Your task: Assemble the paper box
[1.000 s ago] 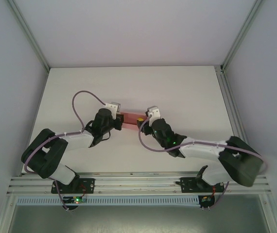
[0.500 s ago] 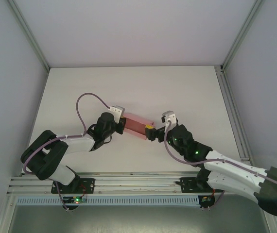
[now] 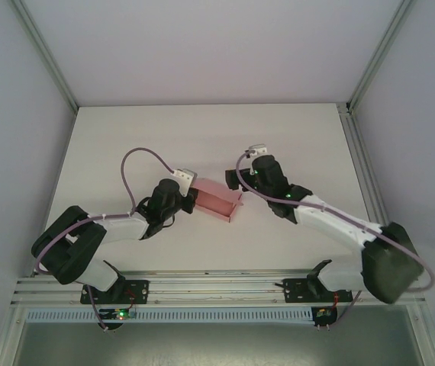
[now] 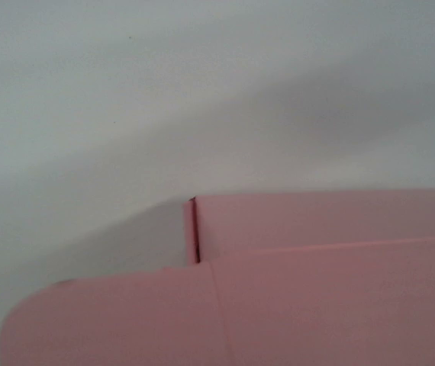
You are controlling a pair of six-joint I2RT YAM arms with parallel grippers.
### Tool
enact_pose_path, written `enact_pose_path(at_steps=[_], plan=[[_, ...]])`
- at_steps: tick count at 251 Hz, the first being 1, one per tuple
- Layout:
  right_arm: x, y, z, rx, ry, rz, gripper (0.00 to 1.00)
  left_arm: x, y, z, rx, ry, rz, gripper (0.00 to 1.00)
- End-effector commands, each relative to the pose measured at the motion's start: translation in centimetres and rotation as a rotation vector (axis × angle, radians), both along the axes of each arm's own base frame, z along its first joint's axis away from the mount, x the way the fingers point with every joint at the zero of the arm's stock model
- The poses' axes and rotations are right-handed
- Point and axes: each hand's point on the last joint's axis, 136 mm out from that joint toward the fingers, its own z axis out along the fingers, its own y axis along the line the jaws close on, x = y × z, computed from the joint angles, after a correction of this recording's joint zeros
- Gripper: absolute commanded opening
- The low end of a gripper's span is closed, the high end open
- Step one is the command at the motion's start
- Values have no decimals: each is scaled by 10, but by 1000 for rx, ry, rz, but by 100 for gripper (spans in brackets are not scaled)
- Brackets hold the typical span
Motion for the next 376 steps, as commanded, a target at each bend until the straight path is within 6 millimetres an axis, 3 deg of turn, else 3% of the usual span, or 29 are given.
enact_pose_path(at_steps=[1,16,40,75,92,112,156,182,208,239,273,321,376], plan=[[-9,13,-40,-71,132,58,97,-20,9,-24,65,83,-1,17],[-13,20,-56,-90,164,78,97,-25,13,-26,69,103,13,31],[-20,28,-75,-131,195,102,97,-30,22,-26,72,129,55,34],[-26,26,-100,-202,233,93,97,-39,28,-15,19,170,98,54],[-27,22,-108,-240,249,82,97,-43,37,-8,12,187,147,72],[-28,20,-115,-274,259,76,98,-50,47,6,8,195,186,100],[-32,22,-129,-314,284,94,98,-65,72,47,-26,181,267,100],[-34,23,-136,-330,304,95,98,-64,101,63,-63,178,459,100],[-35,23,-137,-340,303,89,98,-60,97,64,-87,251,490,100],[-31,26,-122,-305,278,87,98,-48,65,49,-125,405,424,100],[-27,31,-100,-194,263,91,98,-35,37,20,-161,572,351,100],[-18,33,-88,26,312,139,96,-26,27,-12,-322,744,288,93],[-14,34,-90,54,354,176,93,-28,34,-30,-267,766,305,84]])
